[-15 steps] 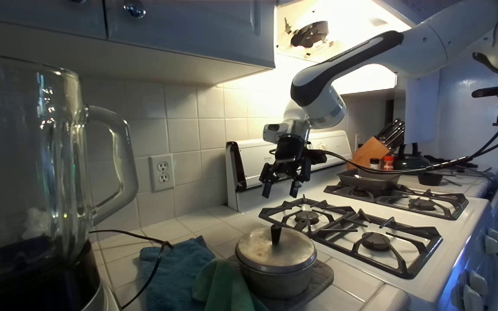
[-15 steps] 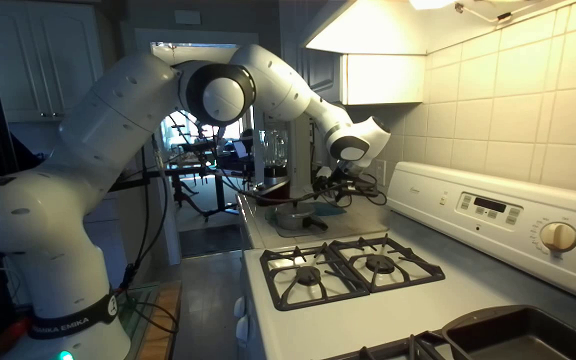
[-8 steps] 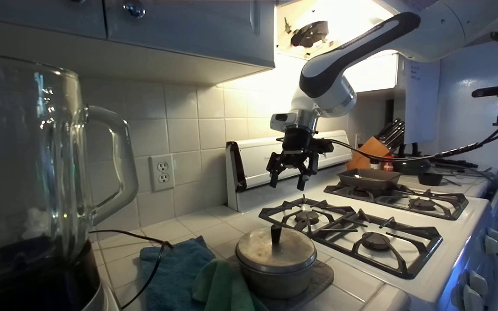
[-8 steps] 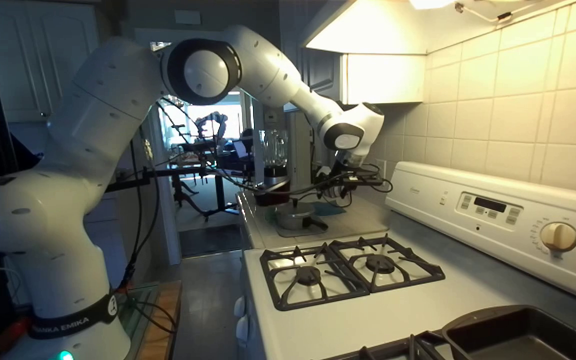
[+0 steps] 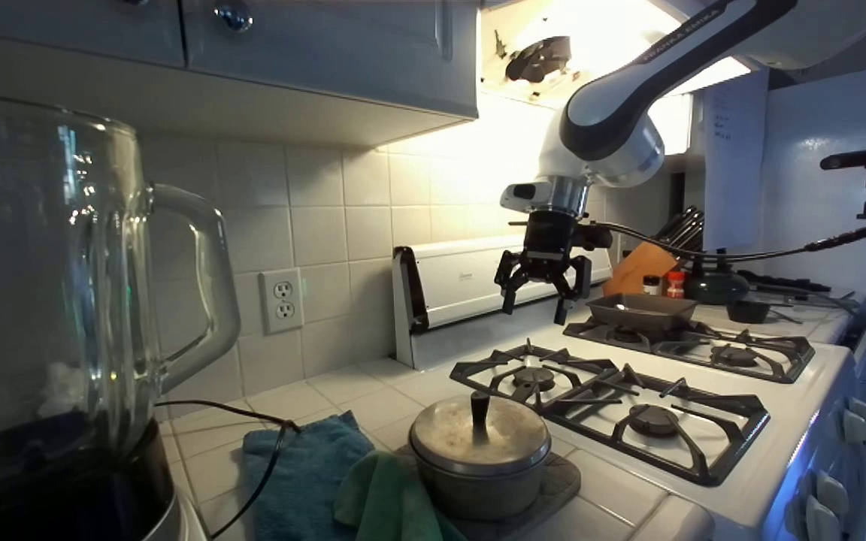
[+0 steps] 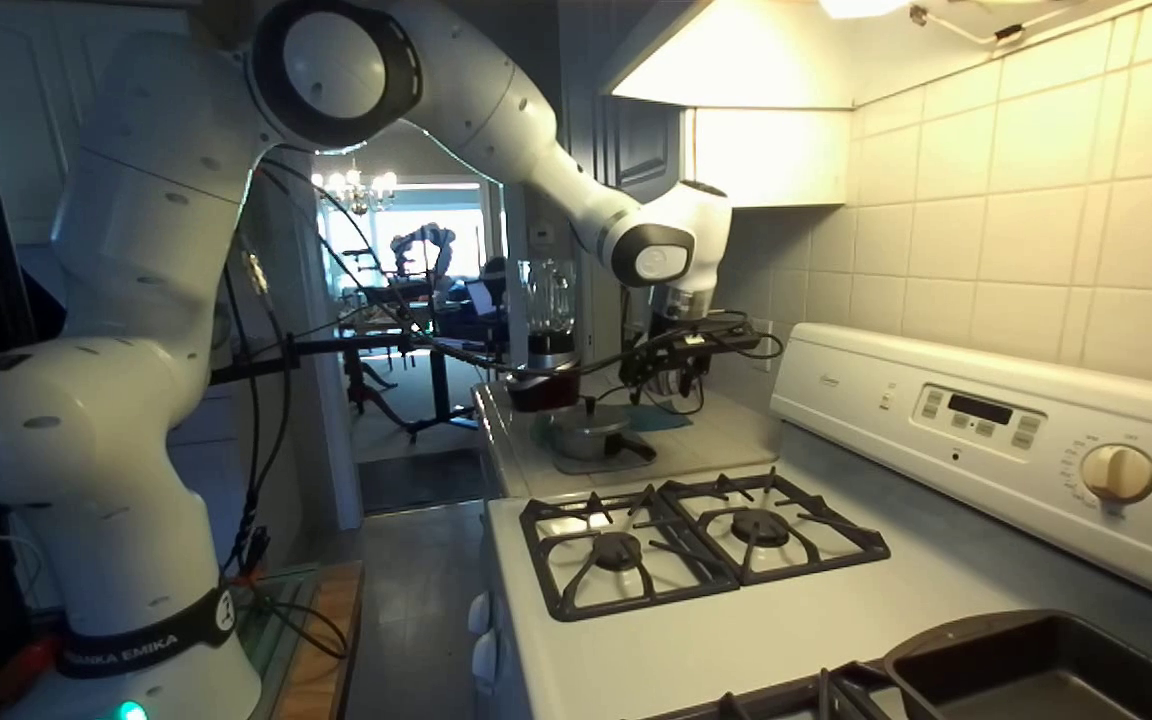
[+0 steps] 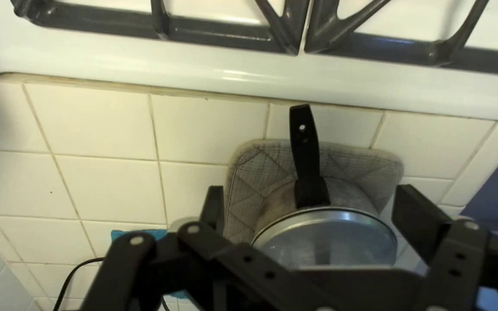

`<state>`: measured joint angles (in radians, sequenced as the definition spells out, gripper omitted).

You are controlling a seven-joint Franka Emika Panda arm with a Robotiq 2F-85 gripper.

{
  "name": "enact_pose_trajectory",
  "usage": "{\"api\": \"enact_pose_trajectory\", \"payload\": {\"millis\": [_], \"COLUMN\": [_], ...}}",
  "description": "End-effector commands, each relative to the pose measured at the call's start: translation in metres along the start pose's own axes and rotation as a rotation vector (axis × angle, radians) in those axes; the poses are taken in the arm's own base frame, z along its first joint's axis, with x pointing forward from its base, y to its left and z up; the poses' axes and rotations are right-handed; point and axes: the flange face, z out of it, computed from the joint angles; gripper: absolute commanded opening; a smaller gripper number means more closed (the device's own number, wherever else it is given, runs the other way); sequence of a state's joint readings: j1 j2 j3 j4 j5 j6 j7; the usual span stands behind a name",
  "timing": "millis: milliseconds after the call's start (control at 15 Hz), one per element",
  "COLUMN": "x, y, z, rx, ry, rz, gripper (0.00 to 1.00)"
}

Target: Pick up the pot from the stove and put it on the counter

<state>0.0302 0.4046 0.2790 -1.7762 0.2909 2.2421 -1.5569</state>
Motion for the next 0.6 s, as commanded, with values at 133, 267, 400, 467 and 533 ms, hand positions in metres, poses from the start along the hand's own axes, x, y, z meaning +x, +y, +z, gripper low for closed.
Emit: {"api": "enact_pose_trajectory", "payload": {"millis": [133, 267, 400, 467, 533], "x": [-0.010, -0.008, -0.009, -0.009, -0.008], "y": [-0.048, -0.032, -0.042, -0.044, -0.045], "z": [-0.010, -0.005, -0.005, -0.006, -0.007], "rx": [-0.071, -0.050, -0.056, -0.057, -0.057], "ry": [-0.128, -0.091, -0.104, -0.106, -0.107], "rz": [-0.069, -0.039, -0.044, -0.045, -0.046], "gripper": [1.00, 1.00, 1.00, 1.00, 1.00]}}
